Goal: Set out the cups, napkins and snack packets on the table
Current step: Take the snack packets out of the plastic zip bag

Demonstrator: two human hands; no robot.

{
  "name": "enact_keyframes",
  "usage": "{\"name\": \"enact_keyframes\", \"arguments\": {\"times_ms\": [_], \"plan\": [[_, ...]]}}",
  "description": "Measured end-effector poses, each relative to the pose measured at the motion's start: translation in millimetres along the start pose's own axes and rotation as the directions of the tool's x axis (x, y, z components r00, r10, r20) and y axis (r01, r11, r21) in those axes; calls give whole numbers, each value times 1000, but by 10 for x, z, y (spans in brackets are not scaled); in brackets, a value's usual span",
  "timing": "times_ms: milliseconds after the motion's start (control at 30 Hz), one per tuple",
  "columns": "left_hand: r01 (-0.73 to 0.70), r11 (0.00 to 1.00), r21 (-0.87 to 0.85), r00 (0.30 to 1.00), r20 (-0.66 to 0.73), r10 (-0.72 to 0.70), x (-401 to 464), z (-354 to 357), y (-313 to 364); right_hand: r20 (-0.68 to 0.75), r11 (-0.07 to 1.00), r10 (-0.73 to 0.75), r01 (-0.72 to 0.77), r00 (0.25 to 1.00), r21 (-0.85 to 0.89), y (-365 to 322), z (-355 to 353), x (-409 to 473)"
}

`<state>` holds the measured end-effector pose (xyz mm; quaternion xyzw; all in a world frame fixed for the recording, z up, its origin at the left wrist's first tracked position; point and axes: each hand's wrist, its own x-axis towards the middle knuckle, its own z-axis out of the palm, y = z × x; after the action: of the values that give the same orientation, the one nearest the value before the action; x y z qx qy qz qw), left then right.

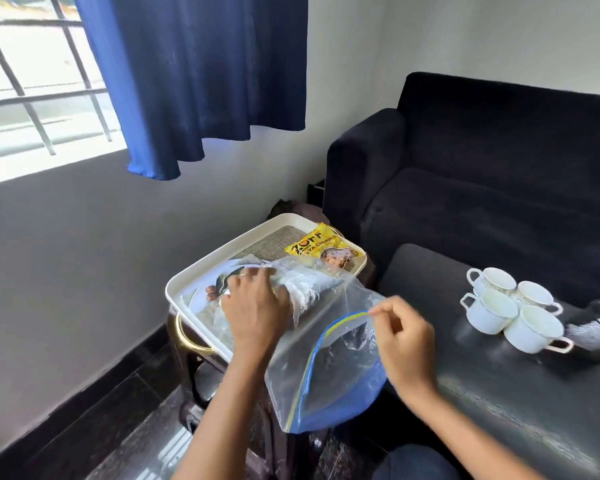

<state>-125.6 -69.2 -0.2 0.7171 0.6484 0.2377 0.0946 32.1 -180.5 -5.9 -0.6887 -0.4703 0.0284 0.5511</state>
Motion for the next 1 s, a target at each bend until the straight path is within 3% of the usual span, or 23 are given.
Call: {"name": "enact_keyframes", "arguments": {"times_ms": [167, 300, 367, 433, 500, 567, 633, 667, 700, 767, 900, 1000], "plan": [[167, 984, -62, 986, 35, -165, 45, 42, -320, 281, 991, 73, -38, 957, -126, 70, 10, -429], [290, 947, -139, 944, 203, -259, 35, 91, -449, 475, 973, -3, 113, 880, -202, -18, 156, -385], [320, 930, -180, 935, 218, -280, 48, 78, -455, 557, 961, -46, 189, 829, -201, -33, 263, -334], [331, 925, -188, 930, 235, -285, 59, 47, -458, 591, 963, -15, 170, 807, -208, -39, 376, -270], [336, 928, -162, 916, 287, -282, 72, 15, -465, 517, 985, 87, 3, 852, -171, -34, 491, -192], [329, 935, -131, 897, 351, -267, 79, -7, -473, 389, 928, 352, -371, 852, -27, -30, 576, -85], [331, 935, -124, 879, 401, -258, 92, -2, -481, 402, 652, 596, -711, 695, 263, -27, 612, 39], [339, 932, -127, 864, 434, -255, 96, 1, -477, 452, 472, 647, -788, 615, 396, -11, 618, 94], [342, 930, -136, 851, 464, -245, 107, 14, -480, 485, 322, 671, -811, 560, 489, 4, 617, 147], [364, 909, -202, 836, 501, -224, 123, 20, -469, 544, 162, 677, -821, 496, 547, 44, 580, 232], [497, 744, -447, 801, 565, -196, 168, 57, -444, 688, 163, 596, -901, 415, 402, 85, 494, 279], [529, 682, -506, 787, 592, -171, 173, 72, -445, 667, 329, 649, -925, 366, 188, 59, 569, 272]]}}
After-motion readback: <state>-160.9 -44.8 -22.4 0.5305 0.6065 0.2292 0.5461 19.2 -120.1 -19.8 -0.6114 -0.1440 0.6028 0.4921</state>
